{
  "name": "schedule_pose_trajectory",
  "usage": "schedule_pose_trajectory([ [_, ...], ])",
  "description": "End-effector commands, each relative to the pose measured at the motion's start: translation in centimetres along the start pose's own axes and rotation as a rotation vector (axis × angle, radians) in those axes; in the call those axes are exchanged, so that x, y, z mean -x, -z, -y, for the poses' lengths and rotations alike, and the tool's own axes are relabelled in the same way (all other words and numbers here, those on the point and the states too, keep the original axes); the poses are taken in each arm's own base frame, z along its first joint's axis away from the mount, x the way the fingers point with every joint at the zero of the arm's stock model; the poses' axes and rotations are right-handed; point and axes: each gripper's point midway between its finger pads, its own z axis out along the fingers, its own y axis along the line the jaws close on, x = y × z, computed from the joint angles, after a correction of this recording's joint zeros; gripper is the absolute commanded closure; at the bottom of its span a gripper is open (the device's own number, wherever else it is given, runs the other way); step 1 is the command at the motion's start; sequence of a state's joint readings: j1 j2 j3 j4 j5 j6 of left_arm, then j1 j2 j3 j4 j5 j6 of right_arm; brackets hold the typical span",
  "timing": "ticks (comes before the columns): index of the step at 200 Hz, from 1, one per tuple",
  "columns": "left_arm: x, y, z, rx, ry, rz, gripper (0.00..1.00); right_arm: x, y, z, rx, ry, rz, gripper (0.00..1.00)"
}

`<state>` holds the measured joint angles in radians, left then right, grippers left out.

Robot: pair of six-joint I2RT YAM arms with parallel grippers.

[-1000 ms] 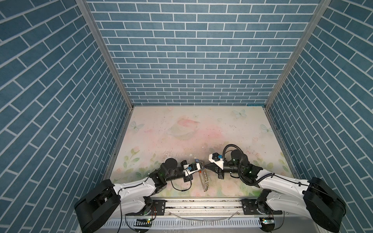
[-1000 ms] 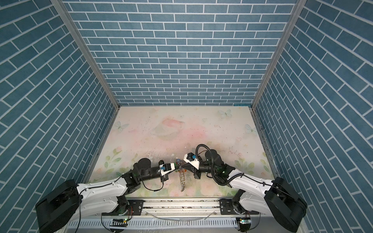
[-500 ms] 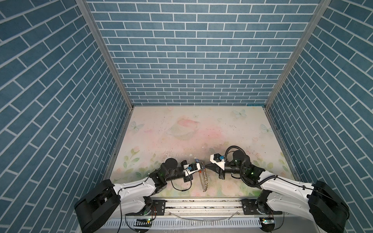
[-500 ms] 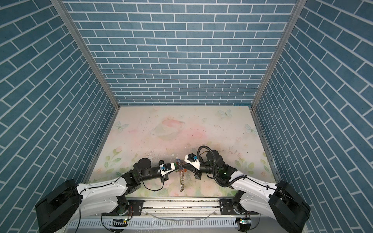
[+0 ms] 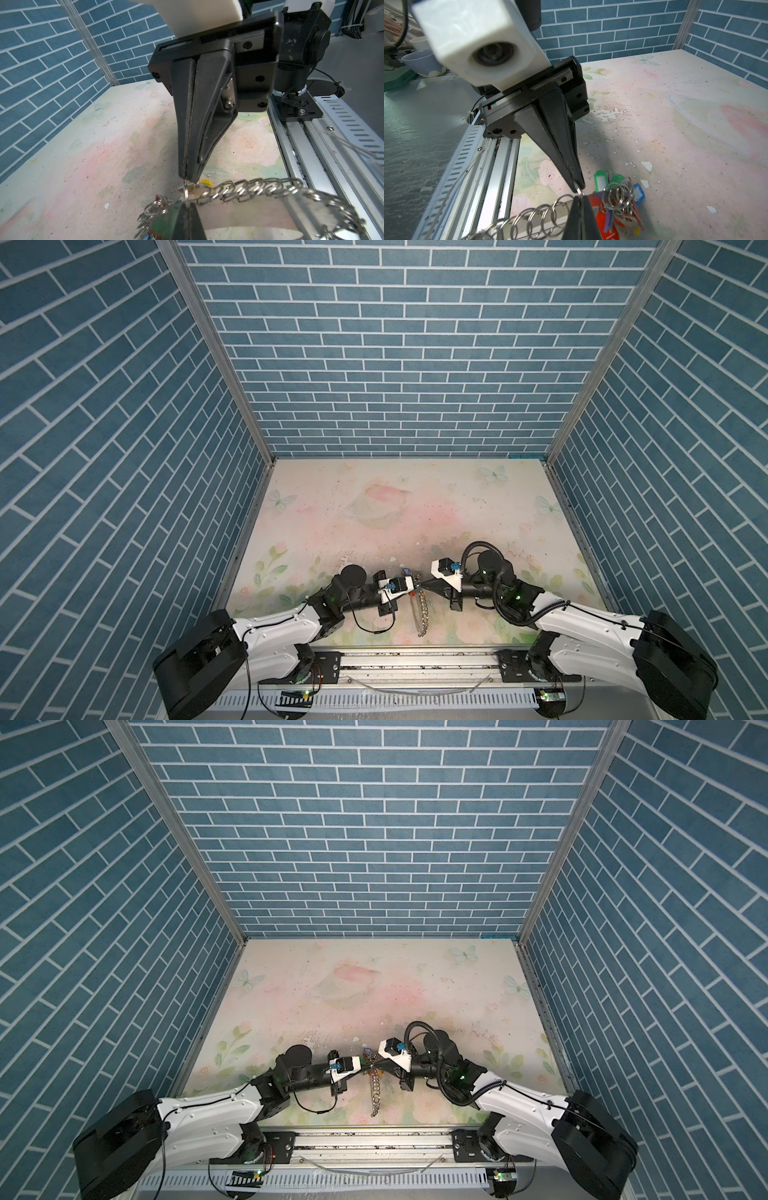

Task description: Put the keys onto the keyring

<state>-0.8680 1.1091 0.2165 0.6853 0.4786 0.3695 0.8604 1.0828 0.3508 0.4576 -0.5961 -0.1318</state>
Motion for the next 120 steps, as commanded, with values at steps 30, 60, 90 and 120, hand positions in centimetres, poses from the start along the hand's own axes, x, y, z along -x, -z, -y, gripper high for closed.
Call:
schedule_pose_trajectory([
  [30, 1.45, -0.25, 0.04, -0.019, -0.011, 0.036, 1.00, 1.34, 0.47, 0.55, -0.051, 0.090, 0.046, 1.00],
  [60, 1.40, -0.38, 0.20, -0.031, -0.008, 0.034, 1.00, 1.37, 0.48, 0.50, -0.047, 0.086, 0.045, 1.00],
  [90, 1.22, -0.40, 0.11, -0.025, -0.008, 0.028, 1.00, 1.52, 0.66, 0.58, -0.060, 0.091, 0.051, 1.00],
  [120, 1.11, -0.55, 0.19, -0.034, -0.005, 0.022, 1.00, 1.67, 0.80, 0.49, -0.060, 0.094, 0.059, 1.00],
])
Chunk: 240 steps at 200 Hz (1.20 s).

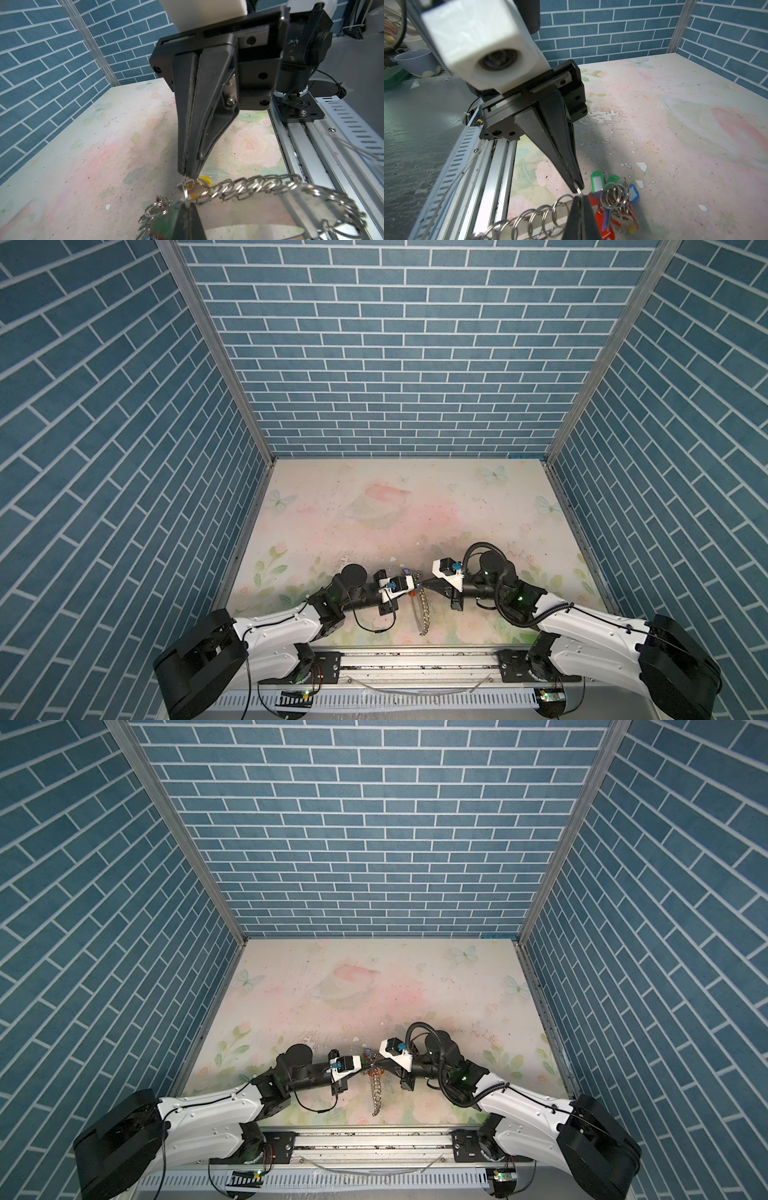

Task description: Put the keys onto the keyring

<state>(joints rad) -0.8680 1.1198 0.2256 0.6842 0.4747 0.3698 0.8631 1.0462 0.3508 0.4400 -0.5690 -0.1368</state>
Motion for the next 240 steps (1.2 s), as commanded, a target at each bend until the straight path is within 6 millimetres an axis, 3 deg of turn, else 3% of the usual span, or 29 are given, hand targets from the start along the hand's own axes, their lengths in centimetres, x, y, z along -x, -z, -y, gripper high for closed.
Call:
schedule_pose_trajectory([
  [1, 1.1, -0.4, 0.4, -0.036, -0.005, 0.026, 1.00, 1.1, 0.4, 0.3, -0.032, 0.077, 0.049, 1.00],
  [127, 1.9, 0.2, -0.4, 0.002, 0.025, 0.068, 1.00, -0.2, 0.6, -0.5, -0.002, 0.054, 0.014, 1.00],
  [240, 1.7, 0.1, -0.2, -0.032, 0.060, 0.070, 1.00, 0.1, 0.8, -1.2, 0.029, 0.066, 0.026, 1.00],
])
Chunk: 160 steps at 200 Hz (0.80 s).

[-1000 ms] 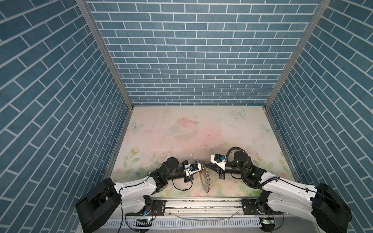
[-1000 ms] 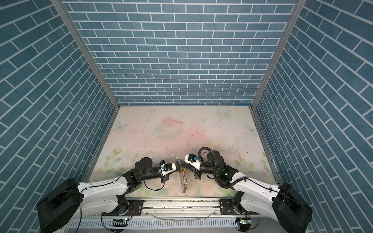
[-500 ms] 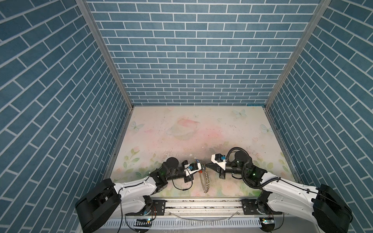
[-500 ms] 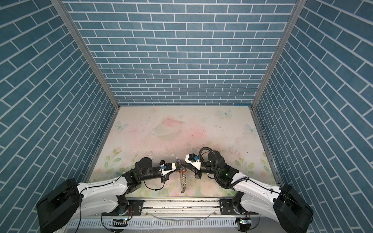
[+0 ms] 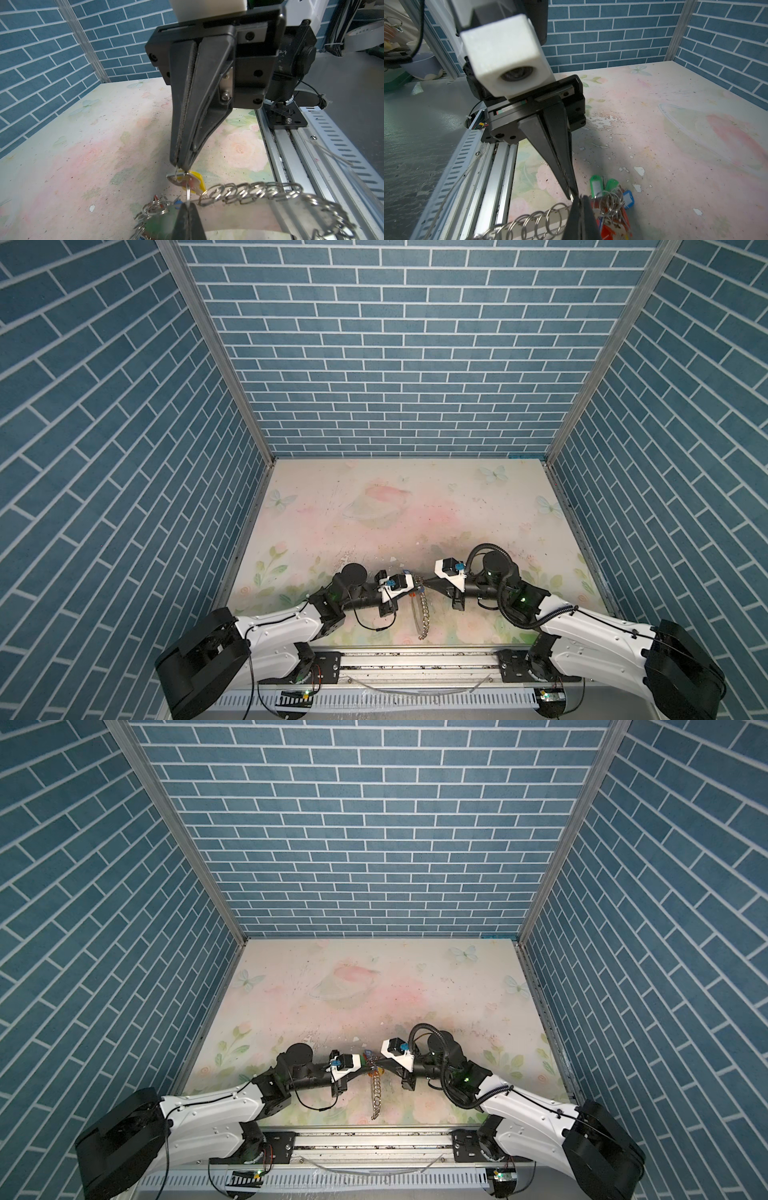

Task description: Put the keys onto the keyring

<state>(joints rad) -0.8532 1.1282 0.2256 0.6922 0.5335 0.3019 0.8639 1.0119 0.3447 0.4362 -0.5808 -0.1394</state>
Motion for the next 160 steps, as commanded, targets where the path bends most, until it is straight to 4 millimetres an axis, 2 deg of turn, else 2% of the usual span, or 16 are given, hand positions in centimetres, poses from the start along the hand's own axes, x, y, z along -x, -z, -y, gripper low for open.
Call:
schedule_pose_trajectory([
  [1, 1.64, 0.02, -0.54, 0.009, -0.014, 0.054, 1.00, -0.46, 0.38, -0.78, 0.021, 0.050, 0.005, 1.00],
  [160, 1.89, 0.18, -0.62, 0.010, -0.012, 0.074, 1.00, -0.34, -0.29, -0.78, 0.027, 0.051, -0.004, 1.00],
])
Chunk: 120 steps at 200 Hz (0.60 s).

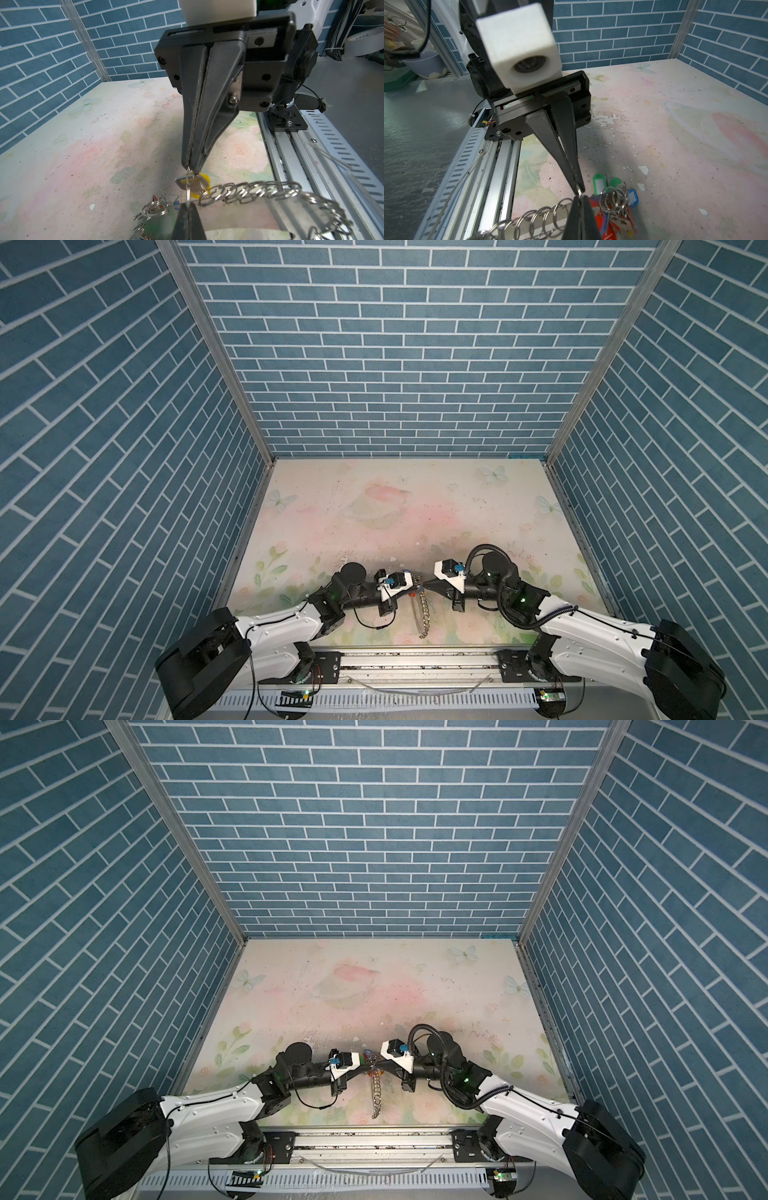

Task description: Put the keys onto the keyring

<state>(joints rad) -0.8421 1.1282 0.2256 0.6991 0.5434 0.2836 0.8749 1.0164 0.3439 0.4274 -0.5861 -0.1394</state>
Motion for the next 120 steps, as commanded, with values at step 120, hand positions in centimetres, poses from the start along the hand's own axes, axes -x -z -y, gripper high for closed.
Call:
schedule_pose_trajectory([
  [120, 1.9, -0.3, 1.0, -0.085, -0.018, 0.078, 1.00, 0.3, -0.3, 0.2, -0.016, 0.070, 0.008, 1.00],
])
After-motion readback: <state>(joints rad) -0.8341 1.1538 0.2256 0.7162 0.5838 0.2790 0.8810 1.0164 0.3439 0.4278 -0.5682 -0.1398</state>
